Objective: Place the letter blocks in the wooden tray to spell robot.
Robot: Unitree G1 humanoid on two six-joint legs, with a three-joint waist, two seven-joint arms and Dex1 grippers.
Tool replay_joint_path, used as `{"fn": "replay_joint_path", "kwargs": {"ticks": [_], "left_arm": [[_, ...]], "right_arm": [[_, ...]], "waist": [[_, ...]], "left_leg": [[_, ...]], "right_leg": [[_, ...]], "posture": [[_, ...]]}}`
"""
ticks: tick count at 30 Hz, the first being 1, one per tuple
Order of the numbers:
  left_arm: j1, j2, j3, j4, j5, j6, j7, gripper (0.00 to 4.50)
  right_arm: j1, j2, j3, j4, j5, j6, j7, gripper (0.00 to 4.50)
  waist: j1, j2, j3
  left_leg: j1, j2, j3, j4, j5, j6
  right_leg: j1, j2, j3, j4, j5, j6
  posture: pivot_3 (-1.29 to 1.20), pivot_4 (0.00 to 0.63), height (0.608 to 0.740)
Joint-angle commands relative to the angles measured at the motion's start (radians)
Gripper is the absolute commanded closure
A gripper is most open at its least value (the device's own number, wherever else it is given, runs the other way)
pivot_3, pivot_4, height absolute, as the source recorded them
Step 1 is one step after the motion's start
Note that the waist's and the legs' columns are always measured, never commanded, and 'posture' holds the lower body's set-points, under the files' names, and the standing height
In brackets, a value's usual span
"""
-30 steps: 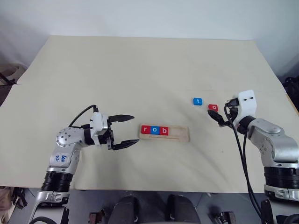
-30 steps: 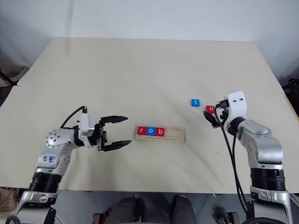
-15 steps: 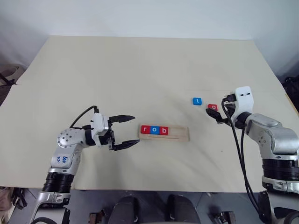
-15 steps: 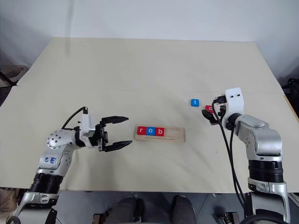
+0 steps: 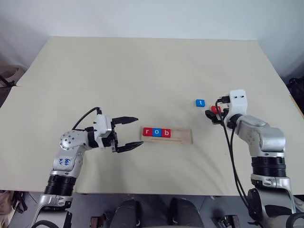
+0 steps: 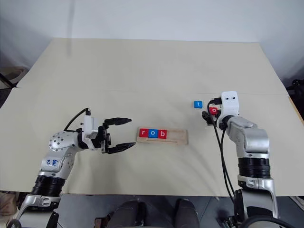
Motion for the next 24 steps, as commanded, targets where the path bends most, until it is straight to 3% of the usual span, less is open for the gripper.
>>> {"fn": "replay_joint_path", "kwargs": {"ticks": [1,3,10,17,24], "left_arm": [[-0.003,0.002,0.006,-0.054,0.000,-0.001,0.012,0.00],[0.001,0.003,0.007,-0.060,-0.001,0.001,0.017,0.00],[0.015,0.005,0.009,-0.081,-0.003,0.009,0.031,0.00],[0.018,0.008,0.007,-0.080,-0.006,0.015,0.027,0.00],[0.003,0.000,-0.008,-0.058,-0.011,0.024,0.001,0.00]], "right_arm": [[-0.021,0.018,-0.024,0.009,-0.020,-0.024,-0.044,0.21],[-0.023,0.034,-0.022,0.010,-0.012,-0.022,-0.042,0.59],[-0.021,0.046,-0.038,-0.024,-0.006,0.004,-0.052,2.87],[0.053,0.052,-0.095,-0.284,0.041,0.192,-0.070,2.87],[0.262,0.141,-0.155,-0.723,0.073,0.481,-0.113,2.87]], "waist": [[0.000,0.000,0.000],[-0.001,0.000,0.000],[0.001,0.000,0.000],[0.002,0.000,0.000],[0.004,0.000,0.000]], "left_leg": [[0.000,0.000,0.000,0.000,0.000,0.000],[0.000,0.000,0.000,0.000,0.000,0.000],[0.000,0.000,0.000,0.000,0.000,0.000],[-0.001,0.000,-0.001,0.000,0.000,0.000],[-0.001,0.000,-0.001,-0.001,0.000,0.000]], "right_leg": [[0.000,0.000,0.000,0.000,0.000,0.000],[0.000,0.000,0.000,0.000,0.000,0.000],[0.000,0.000,0.000,0.001,0.000,0.000],[-0.001,0.000,0.000,0.000,0.000,0.000],[-0.001,0.000,0.000,0.000,0.000,0.000]], "posture": [[0.00,0.150,0.740],[0.00,0.150,0.740],[0.00,0.150,0.740],[0.00,0.150,0.740],[0.00,0.150,0.740]]}}
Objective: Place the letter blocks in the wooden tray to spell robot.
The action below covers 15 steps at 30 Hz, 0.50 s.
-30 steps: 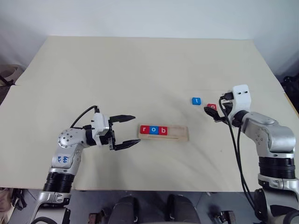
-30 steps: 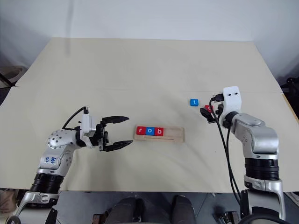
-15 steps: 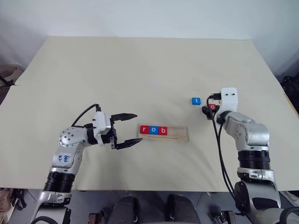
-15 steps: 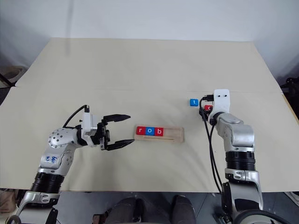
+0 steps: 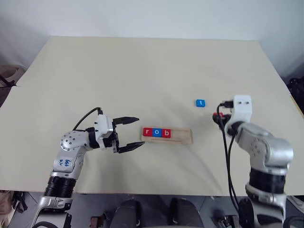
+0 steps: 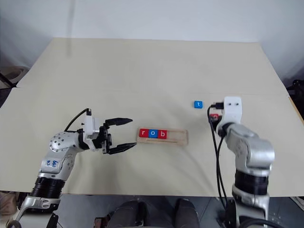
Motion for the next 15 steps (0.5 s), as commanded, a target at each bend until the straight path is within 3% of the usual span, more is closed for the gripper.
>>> {"fn": "replay_joint_path", "kwargs": {"ticks": [1,7,11,15], "left_arm": [[-0.016,0.000,-0.003,-0.016,-0.010,0.001,-0.018,0.00],[-0.037,-0.006,-0.006,0.007,-0.006,-0.001,-0.031,0.00],[-0.043,-0.007,-0.005,0.010,-0.003,-0.002,-0.032,0.00],[-0.034,0.000,0.004,0.003,-0.002,-0.005,-0.027,0.00]], "right_arm": [[0.046,0.047,-0.048,-0.175,0.005,0.099,-0.029,2.87],[0.121,0.109,-0.034,-0.258,-0.016,0.130,-0.046,2.87],[0.112,0.102,-0.038,-0.240,-0.003,0.125,-0.015,1.69],[0.098,-0.039,-0.026,-0.190,0.060,0.109,0.128,0.36]], "waist": [[0.000,0.000,0.000],[-0.002,0.000,0.000],[-0.002,0.000,0.000],[-0.002,0.000,0.000]], "left_leg": [[0.000,0.000,0.000,0.000,0.000,0.000],[0.000,0.000,0.000,0.000,0.000,0.000],[0.000,0.000,0.000,0.000,0.000,0.000],[0.000,0.000,0.001,0.000,0.000,0.000]], "right_leg": [[0.000,0.000,0.000,0.000,0.000,0.000],[-0.001,0.000,0.001,0.001,0.000,0.000],[-0.001,0.000,0.001,0.001,0.000,0.000],[-0.001,0.000,0.001,0.000,0.000,0.000]], "posture": [[0.00,0.150,0.740],[0.00,0.150,0.740],[0.00,0.150,0.740],[0.00,0.150,0.740]]}}
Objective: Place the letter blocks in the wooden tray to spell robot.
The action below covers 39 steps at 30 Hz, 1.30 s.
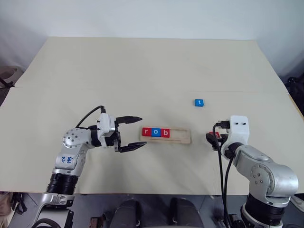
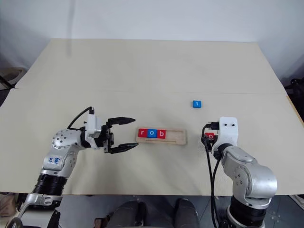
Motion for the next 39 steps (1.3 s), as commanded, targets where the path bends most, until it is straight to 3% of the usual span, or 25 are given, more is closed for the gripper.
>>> {"fn": "replay_joint_path", "kwargs": {"ticks": [1,5,7,9,17,23,29,32,39], "left_arm": [[0.005,0.011,0.019,-0.015,-0.002,-0.007,0.003,0.00],[0.020,0.019,0.029,-0.026,-0.002,-0.010,0.010,0.00],[0.024,0.022,0.034,-0.028,-0.001,-0.013,0.015,0.00],[0.028,0.023,0.037,-0.031,0.000,-0.016,0.020,0.00],[0.038,0.031,0.047,-0.048,-0.006,-0.023,0.022,0.00],[0.056,0.046,0.051,-0.078,-0.015,-0.015,0.008,0.00],[0.076,0.055,0.059,-0.105,-0.019,-0.006,0.013,0.00],[0.093,0.058,0.066,-0.121,-0.020,-0.003,0.022,0.00],[0.094,0.059,0.067,-0.121,-0.018,-0.004,0.031,0.00]], "right_arm": [[-0.018,-0.151,0.005,0.033,0.060,-0.059,0.154,0.03],[0.016,-0.415,0.065,0.169,0.080,-0.304,0.427,0.03],[0.065,-0.588,0.152,0.264,0.022,-0.566,0.647,0.03],[0.069,-0.662,0.192,0.363,0.018,-0.759,0.808,0.03],[-0.149,-0.662,0.331,0.899,-0.064,-1.348,1.212,0.03],[-0.317,-0.611,0.419,1.215,-0.160,-1.531,1.315,0.03],[-0.395,-0.569,0.450,1.375,-0.211,-1.617,1.350,0.03],[-0.397,-0.561,0.453,1.405,-0.216,-1.611,1.367,0.63],[-0.393,-0.545,0.435,1.358,-0.199,-1.602,1.371,2.97]], "waist": [[0.002,0.000,0.000],[0.001,0.000,0.000],[0.003,0.000,0.000],[0.002,-0.001,0.001],[0.000,-0.002,0.001],[0.002,-0.002,0.001],[0.000,-0.002,0.001],[0.001,-0.002,0.001],[0.000,-0.002,0.001]], "left_leg": [[0.000,0.000,0.000,0.000,0.000,0.000],[0.000,0.000,0.000,-0.001,0.000,0.001],[0.000,0.000,0.000,-0.001,0.000,0.001],[0.000,0.000,0.000,-0.002,-0.001,0.001],[0.002,0.000,0.001,0.001,-0.001,0.001],[0.001,0.000,0.000,0.002,0.000,0.001],[0.001,0.001,0.000,0.002,0.000,0.001],[0.002,0.001,0.000,0.002,0.000,0.001],[0.002,0.001,-0.001,0.003,0.000,0.001]], "right_leg": [[0.000,0.000,0.000,0.000,0.000,0.000],[0.001,0.000,-0.001,-0.003,0.000,0.000],[0.001,0.000,-0.001,-0.004,0.000,0.000],[0.002,0.000,-0.001,-0.005,0.000,0.001],[0.004,0.000,-0.001,-0.005,0.001,0.001],[0.004,0.000,-0.002,-0.005,0.001,0.001],[0.005,0.000,-0.002,-0.004,0.001,0.001],[0.005,0.000,-0.002,-0.004,0.001,0.001],[0.006,0.000,-0.002,-0.004,0.001,0.001]], "posture": [[0.00,0.150,0.740],[0.00,0.150,0.740],[0.00,0.150,0.740],[0.00,0.150,0.740],[0.00,0.150,0.740],[0.00,0.150,0.740],[0.00,0.150,0.740],[0.00,0.150,0.740],[0.00,0.150,0.740]]}}
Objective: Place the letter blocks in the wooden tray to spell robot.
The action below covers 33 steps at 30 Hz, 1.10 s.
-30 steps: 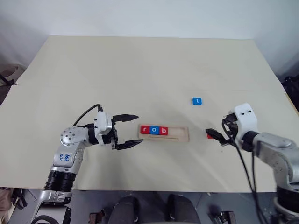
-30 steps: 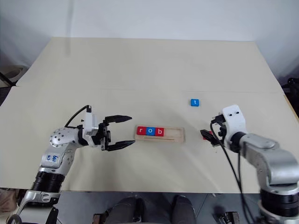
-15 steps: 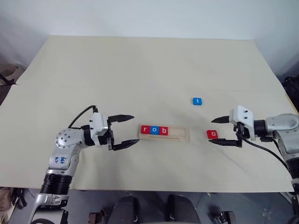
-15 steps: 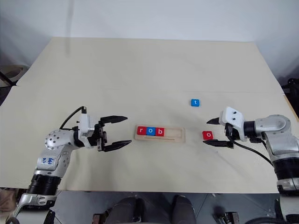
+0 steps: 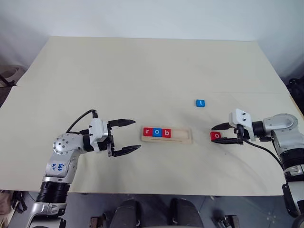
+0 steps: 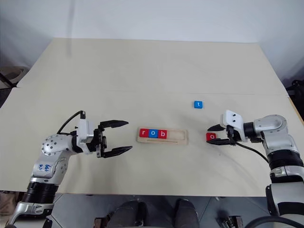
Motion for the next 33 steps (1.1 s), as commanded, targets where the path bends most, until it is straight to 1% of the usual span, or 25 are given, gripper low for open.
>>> {"fn": "replay_joint_path", "kwargs": {"ticks": [1,2,5,7,11,16,18,23,26,33], "left_arm": [[-0.001,0.004,0.016,-0.033,-0.013,-0.004,0.008,0.00],[-0.002,0.003,0.015,-0.031,-0.013,-0.005,0.008,0.00],[-0.009,0.000,0.011,-0.022,-0.011,-0.009,0.009,0.00],[-0.015,-0.004,0.008,-0.015,-0.010,-0.012,0.008,0.00],[-0.027,-0.010,0.002,-0.001,-0.008,-0.015,0.005,0.00],[-0.039,-0.019,-0.004,0.009,-0.004,-0.015,0.002,0.00],[-0.041,-0.021,-0.005,0.012,-0.004,-0.015,0.001,0.00],[-0.043,-0.026,0.000,0.016,-0.001,-0.019,0.014,0.00],[-0.037,-0.026,0.001,0.009,-0.002,-0.020,0.020,0.00],[-0.024,-0.020,0.005,-0.005,-0.005,-0.017,0.029,0.00]], "right_arm": [[0.012,0.005,0.000,-0.060,-0.002,0.037,0.011,3.07],[0.010,0.008,0.001,-0.086,0.002,0.061,0.006,3.07],[0.003,0.031,-0.014,-0.224,0.063,0.258,-0.003,3.07],[0.004,0.053,-0.012,-0.356,0.103,0.389,-0.016,3.07],[-0.005,0.100,0.008,-0.547,0.132,0.580,-0.080,3.07],[-0.020,0.171,0.058,-0.682,0.132,0.707,-0.159,3.07],[-0.018,0.188,0.078,-0.705,0.130,0.720,-0.168,3.07],[-0.037,0.226,0.119,-0.682,0.105,0.709,-0.201,3.07],[-0.038,0.226,0.147,-0.666,0.077,0.678,-0.203,3.07],[-0.050,0.219,0.162,-0.604,0.051,0.632,-0.192,3.07]], "waist": [[0.000,0.000,0.000],[0.000,0.000,0.000],[-0.002,0.000,0.000],[-0.001,0.001,0.000],[0.002,0.001,0.000],[0.004,0.001,0.000],[0.003,0.001,0.000],[0.001,0.001,0.000],[0.001,0.001,0.000],[0.000,0.001,0.000]], "left_leg": [[0.000,0.000,0.000,0.000,0.000,0.000],[0.000,0.000,0.000,0.000,0.000,0.000],[0.000,0.000,0.000,0.000,0.000,0.000],[0.000,0.001,0.000,0.000,0.000,0.000],[-0.001,0.001,0.000,0.000,0.000,0.000],[-0.001,0.000,-0.001,0.000,0.000,0.000],[-0.001,-0.001,-0.001,0.000,0.000,0.000],[-0.001,-0.001,0.000,0.000,0.000,0.000],[-0.001,-0.001,0.000,0.000,0.000,0.000],[-0.001,-0.001,0.000,0.000,0.000,0.000]], "right_leg": [[0.000,0.000,0.000,0.000,0.000,0.000],[0.000,0.000,0.000,0.000,0.000,0.000],[-0.001,0.000,0.000,0.001,0.000,0.000],[-0.001,0.000,0.000,0.001,0.000,0.000],[-0.002,0.000,0.000,0.001,0.000,0.000],[-0.002,-0.001,0.000,0.001,0.000,0.000],[-0.002,-0.001,0.000,0.001,0.000,0.000],[-0.002,-0.001,0.000,0.001,0.000,0.000],[-0.002,0.000,0.000,0.001,0.000,0.000],[-0.002,0.000,0.000,0.001,0.000,0.000]], "posture": [[0.00,0.150,0.740],[0.00,0.150,0.740],[0.00,0.150,0.740],[0.00,0.150,0.740],[0.00,0.150,0.740],[0.00,0.150,0.740],[0.00,0.150,0.740],[0.00,0.150,0.740],[0.00,0.150,0.740],[0.00,0.150,0.740]]}}
